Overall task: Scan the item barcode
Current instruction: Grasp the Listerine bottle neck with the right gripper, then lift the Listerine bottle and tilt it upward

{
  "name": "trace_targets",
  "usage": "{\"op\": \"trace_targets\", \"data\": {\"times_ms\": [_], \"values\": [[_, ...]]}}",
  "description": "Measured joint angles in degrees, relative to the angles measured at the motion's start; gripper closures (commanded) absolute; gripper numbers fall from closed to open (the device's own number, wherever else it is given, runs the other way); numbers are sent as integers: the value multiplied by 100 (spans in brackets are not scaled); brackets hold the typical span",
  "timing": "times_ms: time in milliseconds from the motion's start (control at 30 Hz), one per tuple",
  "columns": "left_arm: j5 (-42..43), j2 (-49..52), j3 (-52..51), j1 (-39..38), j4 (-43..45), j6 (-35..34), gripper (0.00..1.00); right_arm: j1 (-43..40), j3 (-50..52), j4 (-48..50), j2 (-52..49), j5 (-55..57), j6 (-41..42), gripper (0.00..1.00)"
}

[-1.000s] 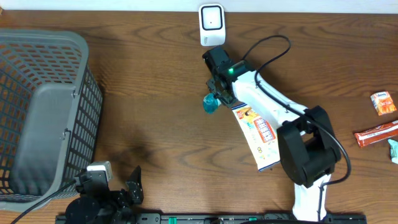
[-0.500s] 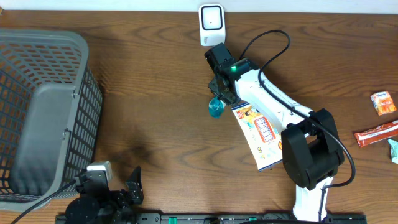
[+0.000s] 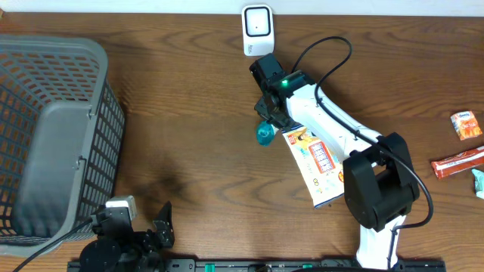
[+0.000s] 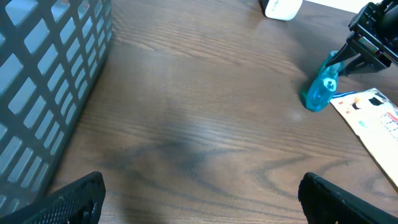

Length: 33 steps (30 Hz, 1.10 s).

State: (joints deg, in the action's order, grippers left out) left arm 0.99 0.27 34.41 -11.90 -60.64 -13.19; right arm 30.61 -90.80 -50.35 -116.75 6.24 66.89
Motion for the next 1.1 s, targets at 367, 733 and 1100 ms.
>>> {"op": "trace_targets", "data": {"times_ms": [367, 733, 1100], "values": [[0, 0, 0, 0, 0, -2, 2, 0, 0, 365, 13, -4, -186, 77], [0, -2, 0, 0, 0, -2, 1, -46, 2, 555, 13, -7, -328, 7], [0, 0, 0, 0, 0, -2, 1, -435, 219, 1241, 13, 184, -273, 1]]}}
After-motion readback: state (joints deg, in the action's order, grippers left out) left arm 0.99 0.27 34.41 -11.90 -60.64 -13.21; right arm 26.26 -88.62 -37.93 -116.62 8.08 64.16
